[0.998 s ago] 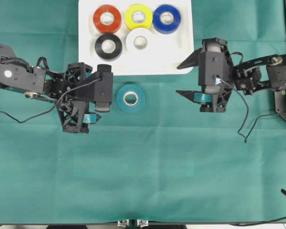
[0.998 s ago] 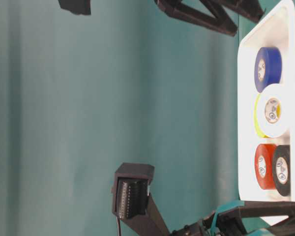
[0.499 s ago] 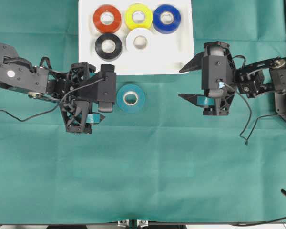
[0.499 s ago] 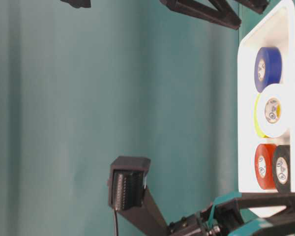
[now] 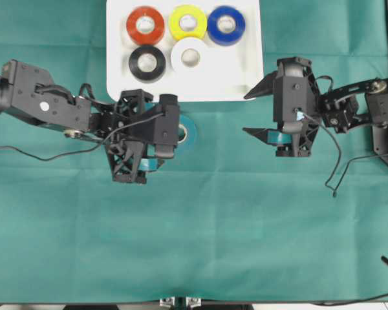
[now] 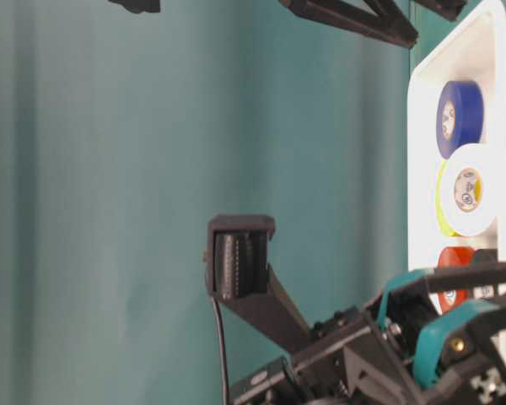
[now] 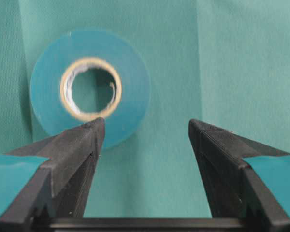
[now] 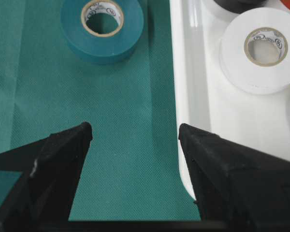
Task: Put the tape alternately from left to right into the white case.
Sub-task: 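Move left gripper over teal roll and lower into its hole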
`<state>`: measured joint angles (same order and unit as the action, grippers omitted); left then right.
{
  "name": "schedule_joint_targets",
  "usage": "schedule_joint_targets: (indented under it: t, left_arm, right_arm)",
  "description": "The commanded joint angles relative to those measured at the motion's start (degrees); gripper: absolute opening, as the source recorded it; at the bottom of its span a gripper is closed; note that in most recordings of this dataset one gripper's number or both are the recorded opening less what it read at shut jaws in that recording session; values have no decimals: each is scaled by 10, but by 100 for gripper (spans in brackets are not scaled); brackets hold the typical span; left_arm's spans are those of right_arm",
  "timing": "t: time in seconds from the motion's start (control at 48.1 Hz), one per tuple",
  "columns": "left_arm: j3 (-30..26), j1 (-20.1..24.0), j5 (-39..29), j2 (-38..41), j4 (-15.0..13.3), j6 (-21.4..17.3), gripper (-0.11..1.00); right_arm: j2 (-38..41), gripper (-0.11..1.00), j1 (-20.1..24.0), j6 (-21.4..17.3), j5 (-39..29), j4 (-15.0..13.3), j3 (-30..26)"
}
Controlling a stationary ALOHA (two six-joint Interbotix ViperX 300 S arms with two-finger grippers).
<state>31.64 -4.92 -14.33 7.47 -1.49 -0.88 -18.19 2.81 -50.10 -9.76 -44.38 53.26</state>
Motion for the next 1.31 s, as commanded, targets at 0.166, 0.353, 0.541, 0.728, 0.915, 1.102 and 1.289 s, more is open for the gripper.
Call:
schedule_joint_targets:
  t: [0.166, 0.353, 0.541, 0.728, 0.915, 1.102, 1.289]
  left_arm:
    - [-43, -2, 7, 18, 2, -4, 96]
    - [-61, -3, 4, 35, 2, -2, 96]
    - [-66, -9, 3, 39, 1, -1, 96]
    - [-63, -11, -1, 39, 1, 1, 96]
    - [-62, -9, -7, 40, 1, 0, 96]
    - [-62, -5, -7, 40, 1, -1, 97]
    - [-62, -5, -12, 47, 2, -1, 97]
  right_arm:
    - [-3, 79, 1, -1, 4, 2, 3]
    - [-3, 79, 1, 0, 4, 1, 5]
    - [-4, 79, 1, 1, 3, -1, 7]
    - [-3, 79, 1, 1, 3, -1, 7]
    - [-3, 79, 2, 1, 4, -1, 8]
    - [-4, 79, 1, 0, 4, -2, 9]
    - [-3, 79, 1, 0, 14, -1, 10]
